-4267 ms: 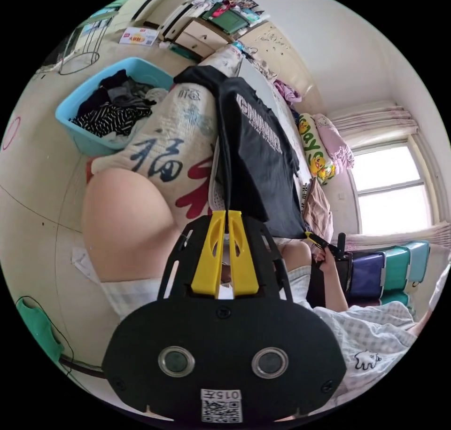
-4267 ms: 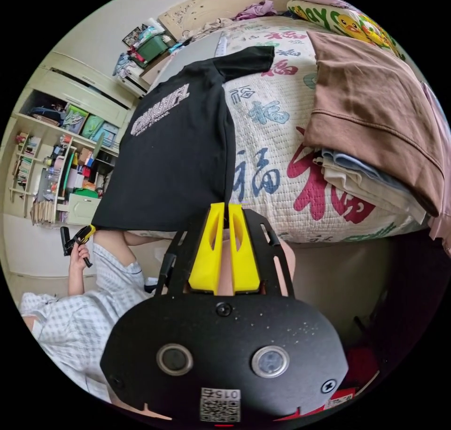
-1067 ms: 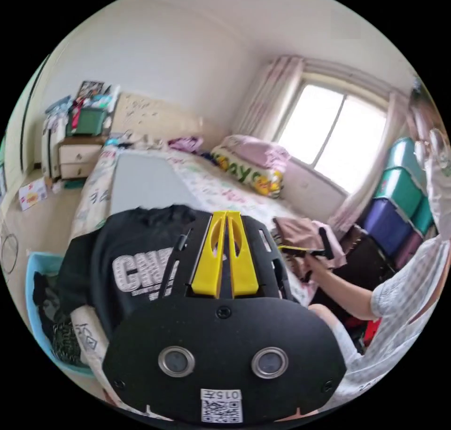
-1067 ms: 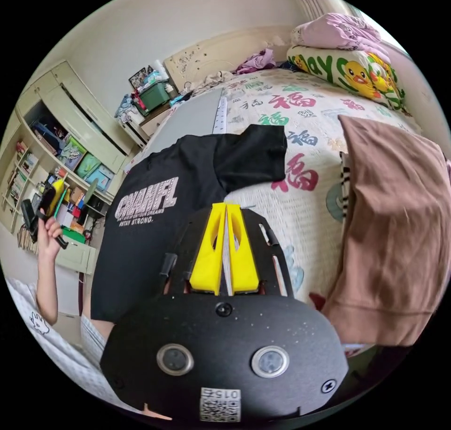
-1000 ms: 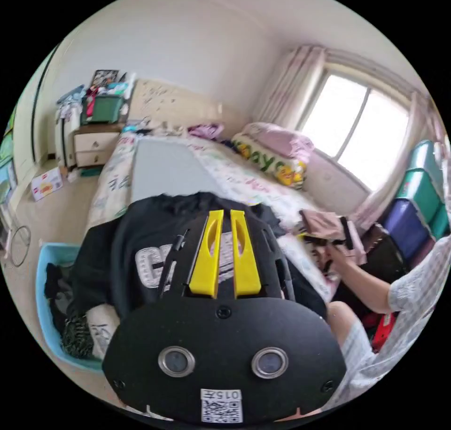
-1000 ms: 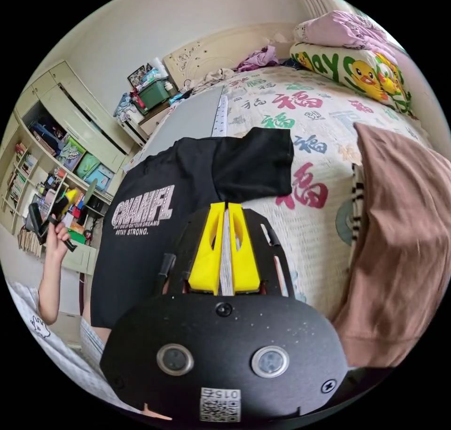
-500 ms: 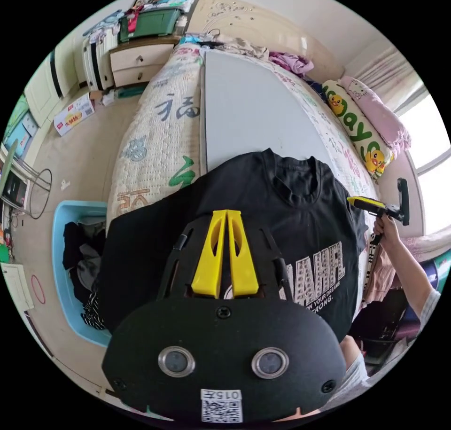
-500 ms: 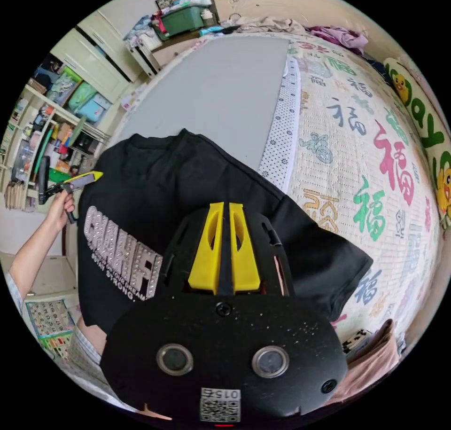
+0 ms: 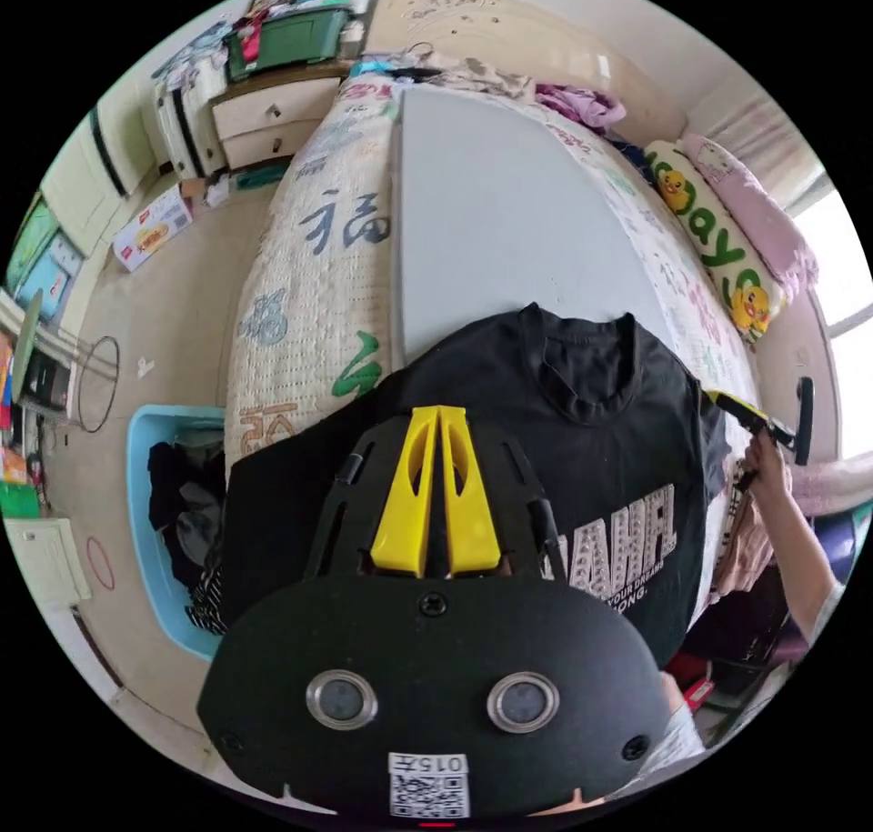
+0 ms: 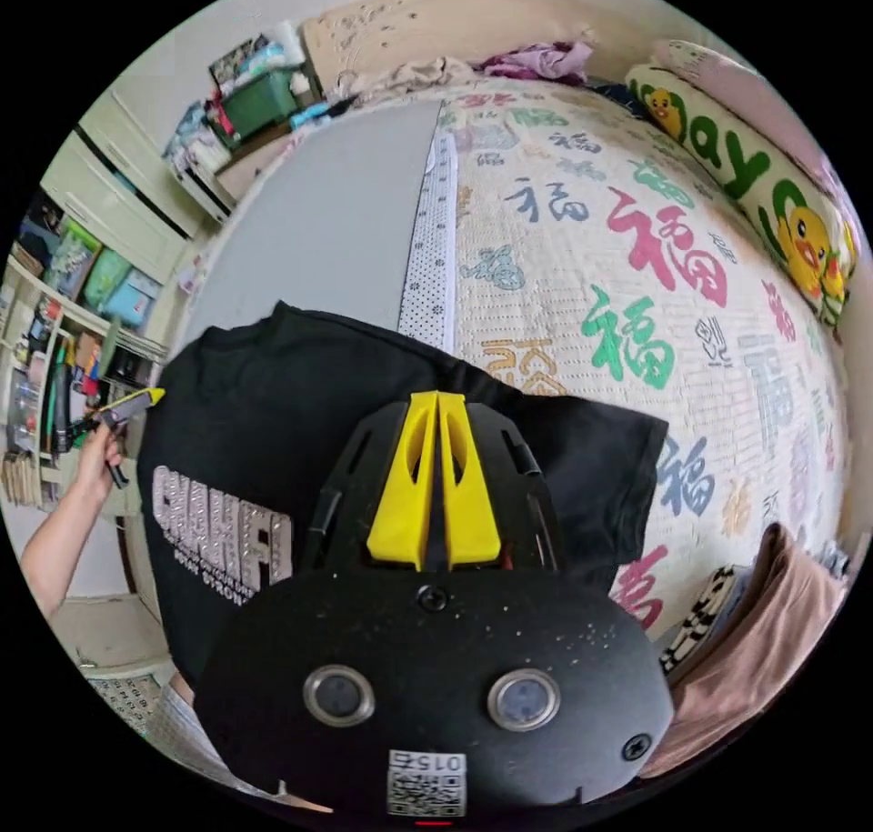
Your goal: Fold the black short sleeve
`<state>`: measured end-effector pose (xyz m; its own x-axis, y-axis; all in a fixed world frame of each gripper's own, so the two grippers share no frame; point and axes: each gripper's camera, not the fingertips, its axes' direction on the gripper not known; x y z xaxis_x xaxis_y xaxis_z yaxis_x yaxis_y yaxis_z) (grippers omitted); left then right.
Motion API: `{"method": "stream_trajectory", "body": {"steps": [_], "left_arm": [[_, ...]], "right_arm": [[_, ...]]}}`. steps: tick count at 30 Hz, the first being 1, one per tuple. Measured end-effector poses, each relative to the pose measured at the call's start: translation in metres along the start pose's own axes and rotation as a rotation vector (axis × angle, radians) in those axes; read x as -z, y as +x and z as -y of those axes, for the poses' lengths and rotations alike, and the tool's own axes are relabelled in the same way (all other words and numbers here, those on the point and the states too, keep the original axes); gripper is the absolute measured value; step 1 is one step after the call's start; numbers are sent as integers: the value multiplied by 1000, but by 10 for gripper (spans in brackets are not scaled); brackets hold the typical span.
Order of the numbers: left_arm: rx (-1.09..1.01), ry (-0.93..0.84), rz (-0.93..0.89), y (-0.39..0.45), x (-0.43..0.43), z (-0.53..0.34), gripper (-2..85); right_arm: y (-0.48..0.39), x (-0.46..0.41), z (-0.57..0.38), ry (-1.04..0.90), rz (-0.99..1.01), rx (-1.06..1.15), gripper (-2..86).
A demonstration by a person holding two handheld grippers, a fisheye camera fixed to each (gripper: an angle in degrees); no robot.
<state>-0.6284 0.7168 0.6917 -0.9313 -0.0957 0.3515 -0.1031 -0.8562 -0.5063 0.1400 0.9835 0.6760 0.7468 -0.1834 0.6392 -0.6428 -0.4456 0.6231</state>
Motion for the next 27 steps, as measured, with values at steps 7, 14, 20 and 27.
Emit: {"method": "stream_trajectory", "body": {"steps": [7, 14, 20, 27], "left_arm": [[-404, 201, -152, 177, 74, 3, 110], [-418, 40, -475, 368, 8, 99, 120], [-468, -121, -399, 516, -71, 152, 125], [-360, -324, -165, 578, -165, 167, 79]], "right_arm": [[115, 108, -132, 179, 34, -169, 63], [206, 78, -157, 19, 306, -357, 113], [221, 49, -136, -116, 378, -321, 56], [260, 61, -143, -142, 406, -362, 5]]}}
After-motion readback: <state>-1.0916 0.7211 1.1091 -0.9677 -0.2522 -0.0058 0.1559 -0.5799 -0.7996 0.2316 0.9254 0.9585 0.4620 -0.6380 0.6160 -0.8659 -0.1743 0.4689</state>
